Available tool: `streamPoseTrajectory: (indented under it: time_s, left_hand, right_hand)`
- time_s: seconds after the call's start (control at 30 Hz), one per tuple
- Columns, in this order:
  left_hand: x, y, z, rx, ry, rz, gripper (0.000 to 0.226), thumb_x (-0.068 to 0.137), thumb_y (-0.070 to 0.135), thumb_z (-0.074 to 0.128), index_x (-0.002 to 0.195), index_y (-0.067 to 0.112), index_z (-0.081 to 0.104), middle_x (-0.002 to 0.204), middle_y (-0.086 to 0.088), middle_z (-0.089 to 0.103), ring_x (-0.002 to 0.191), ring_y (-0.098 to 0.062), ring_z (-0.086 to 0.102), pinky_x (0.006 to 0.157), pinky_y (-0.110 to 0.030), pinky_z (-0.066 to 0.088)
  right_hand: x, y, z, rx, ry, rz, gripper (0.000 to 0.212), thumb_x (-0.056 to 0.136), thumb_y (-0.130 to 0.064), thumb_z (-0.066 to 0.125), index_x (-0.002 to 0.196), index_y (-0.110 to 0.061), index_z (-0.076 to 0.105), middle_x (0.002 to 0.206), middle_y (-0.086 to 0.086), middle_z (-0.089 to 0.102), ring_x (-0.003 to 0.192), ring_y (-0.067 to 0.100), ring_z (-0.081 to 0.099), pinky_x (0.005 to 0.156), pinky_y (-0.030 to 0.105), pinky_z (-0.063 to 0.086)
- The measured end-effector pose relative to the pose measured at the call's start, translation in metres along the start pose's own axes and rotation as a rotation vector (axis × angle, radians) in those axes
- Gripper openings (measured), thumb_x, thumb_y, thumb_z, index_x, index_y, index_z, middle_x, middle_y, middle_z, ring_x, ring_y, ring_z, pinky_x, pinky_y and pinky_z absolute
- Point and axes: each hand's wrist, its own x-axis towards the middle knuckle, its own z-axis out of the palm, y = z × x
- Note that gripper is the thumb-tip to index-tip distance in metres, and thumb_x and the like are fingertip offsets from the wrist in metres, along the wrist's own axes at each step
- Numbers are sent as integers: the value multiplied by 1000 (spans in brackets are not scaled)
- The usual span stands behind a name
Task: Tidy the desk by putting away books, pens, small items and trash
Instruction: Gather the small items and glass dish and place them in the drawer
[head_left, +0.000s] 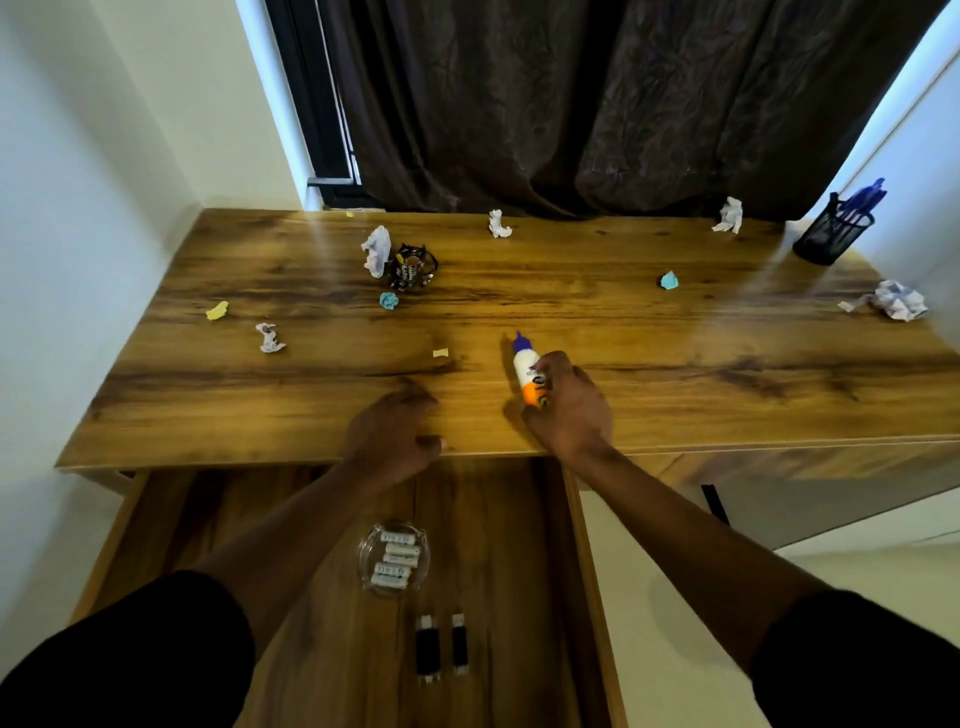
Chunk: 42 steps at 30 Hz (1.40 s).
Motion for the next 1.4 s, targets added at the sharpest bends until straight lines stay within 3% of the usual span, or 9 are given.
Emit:
streamPoseTrajectory:
  time_s: [0.23, 0.33, 0.43, 0.5, 0.57, 0.7, 0.83, 1.03, 1.4]
  left_hand:
    - [-29, -27, 1, 33, 94, -54, 64, 76, 43, 78, 135, 26, 59, 148, -4, 51, 130, -35, 50, 99, -50, 49]
    - [-61, -28, 4, 101, 184, -9, 68, 73, 30, 85, 134, 26, 56, 143, -4, 50, 126, -33, 50, 93, -50, 51]
    - [-100, -35, 22, 92, 242, 18, 57, 78, 35, 76, 131, 22, 58, 135, -4, 51, 117, -28, 52, 88, -44, 51]
    - [-126, -40, 38, 94, 169, -40, 61, 76, 43, 72, 132, 22, 56, 134, -3, 50, 116, -28, 54, 86, -43, 52]
    - [-148, -47, 55, 146, -18, -134, 78, 71, 55, 72, 139, 22, 49, 140, -4, 47, 121, -29, 54, 85, -42, 54]
    - [-181, -55, 79, 188, -285, -212, 93, 69, 62, 67, 148, 26, 33, 152, -1, 33, 133, -28, 43, 93, -44, 52]
    - [-198, -61, 91, 174, -304, -216, 99, 69, 71, 69, 149, 27, 31, 157, 1, 26, 139, -28, 38, 97, -44, 51]
    - [-202, -66, 98, 167, -280, -211, 102, 64, 70, 74, 147, 27, 33, 158, 1, 25, 139, -28, 36, 98, -46, 51]
    - [-203, -70, 104, 151, -293, -211, 109, 69, 70, 75, 154, 22, 26, 163, -3, 18, 147, -31, 28, 107, -49, 46]
  right_hand:
    - [-119, -17, 41, 70, -110, -226, 63, 84, -44, 73, 139, -28, 47, 131, -4, 57, 109, 15, 59, 82, 29, 54]
    - [-150, -6, 62, 78, -233, -225, 62, 86, -47, 71, 139, -31, 46, 134, -8, 55, 111, 9, 58, 85, 25, 52]
    - [-166, 7, 77, 63, -278, -193, 57, 86, -48, 71, 135, -34, 45, 131, -10, 55, 110, 8, 59, 79, 20, 46]
    - [-170, 12, 86, 35, -265, -163, 58, 85, -46, 71, 135, -33, 44, 132, -8, 54, 110, 11, 59, 78, 22, 48]
    - [-170, 15, 94, 3, -250, -133, 62, 85, -46, 71, 138, -31, 43, 135, -5, 53, 112, 14, 59, 81, 26, 53]
    - [-167, 15, 114, -18, -269, -86, 67, 86, -45, 72, 143, -27, 41, 138, 1, 52, 115, 20, 59, 84, 30, 55]
    - [-166, 8, 133, 12, -282, -40, 70, 84, -39, 75, 143, -23, 41, 136, 4, 51, 115, 24, 59, 84, 35, 57]
    - [-170, 2, 149, 62, -292, 14, 72, 81, -34, 80, 141, -20, 42, 137, 6, 47, 114, 23, 56, 84, 31, 56]
    - [-174, 13, 139, 58, -292, -111, 80, 78, -51, 79, 141, -23, 40, 134, 2, 45, 115, 18, 52, 81, 28, 52]
